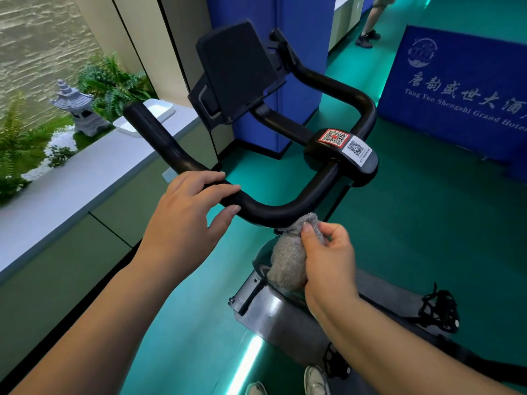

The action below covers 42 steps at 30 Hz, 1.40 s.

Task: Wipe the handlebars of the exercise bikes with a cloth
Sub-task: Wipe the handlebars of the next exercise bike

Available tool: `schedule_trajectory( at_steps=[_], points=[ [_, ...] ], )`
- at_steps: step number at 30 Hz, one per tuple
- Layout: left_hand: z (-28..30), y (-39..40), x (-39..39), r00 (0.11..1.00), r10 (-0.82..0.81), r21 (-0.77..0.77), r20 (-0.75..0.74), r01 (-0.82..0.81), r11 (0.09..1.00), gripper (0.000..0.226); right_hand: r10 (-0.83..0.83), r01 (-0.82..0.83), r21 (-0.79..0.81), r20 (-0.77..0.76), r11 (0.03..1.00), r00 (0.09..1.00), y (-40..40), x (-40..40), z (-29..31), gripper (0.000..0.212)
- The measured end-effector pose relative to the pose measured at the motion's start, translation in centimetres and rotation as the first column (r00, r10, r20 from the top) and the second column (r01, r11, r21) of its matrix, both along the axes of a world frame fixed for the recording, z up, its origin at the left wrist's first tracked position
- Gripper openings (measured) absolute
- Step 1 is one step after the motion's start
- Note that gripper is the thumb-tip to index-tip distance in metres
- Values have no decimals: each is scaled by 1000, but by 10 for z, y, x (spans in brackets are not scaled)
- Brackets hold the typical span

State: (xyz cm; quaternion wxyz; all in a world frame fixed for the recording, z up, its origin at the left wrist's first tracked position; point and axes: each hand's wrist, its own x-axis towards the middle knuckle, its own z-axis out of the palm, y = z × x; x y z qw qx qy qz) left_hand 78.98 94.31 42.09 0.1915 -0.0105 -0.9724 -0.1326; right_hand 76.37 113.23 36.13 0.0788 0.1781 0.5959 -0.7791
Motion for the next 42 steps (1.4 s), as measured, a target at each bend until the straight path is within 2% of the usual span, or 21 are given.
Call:
schedule_trajectory(
  at_steps=[9, 17, 22, 25, 32, 38, 42],
  points=[
    [0, 1, -5, 1000, 3, 7, -16, -3, 1000, 31, 20, -20, 10, 5, 1000, 1000, -19, 13, -3, 14],
    [-1, 0, -10, 999, -17, 7, -32, 17, 1000, 27, 138, -131, -117, 54, 985, 989, -47, 19, 1, 16],
    [-1, -9, -9, 998, -58, 15, -22, 59, 998, 28, 89, -77, -131, 88, 988, 992, -46, 20, -3, 20],
    [0, -14, -9, 996, -85, 10, -24, 85, 996, 28, 31, -25, -107, 56, 994, 998, -35, 19, -5, 18],
    [2, -25, -11, 994, -107, 7, -12, 107, 994, 30, 144, -137, -149, 40, 979, 989, -85, 15, 4, 17],
    [3, -43, -16, 991, -131, -19, -30, 131, 991, 27, 49, -43, -135, 42, 990, 998, -71, 19, 2, 14],
    [5, -56, -19, 993, -118, -55, -21, 117, 992, 30, 98, -86, -194, 52, 977, 994, -85, 13, 0, 17]
  ],
)
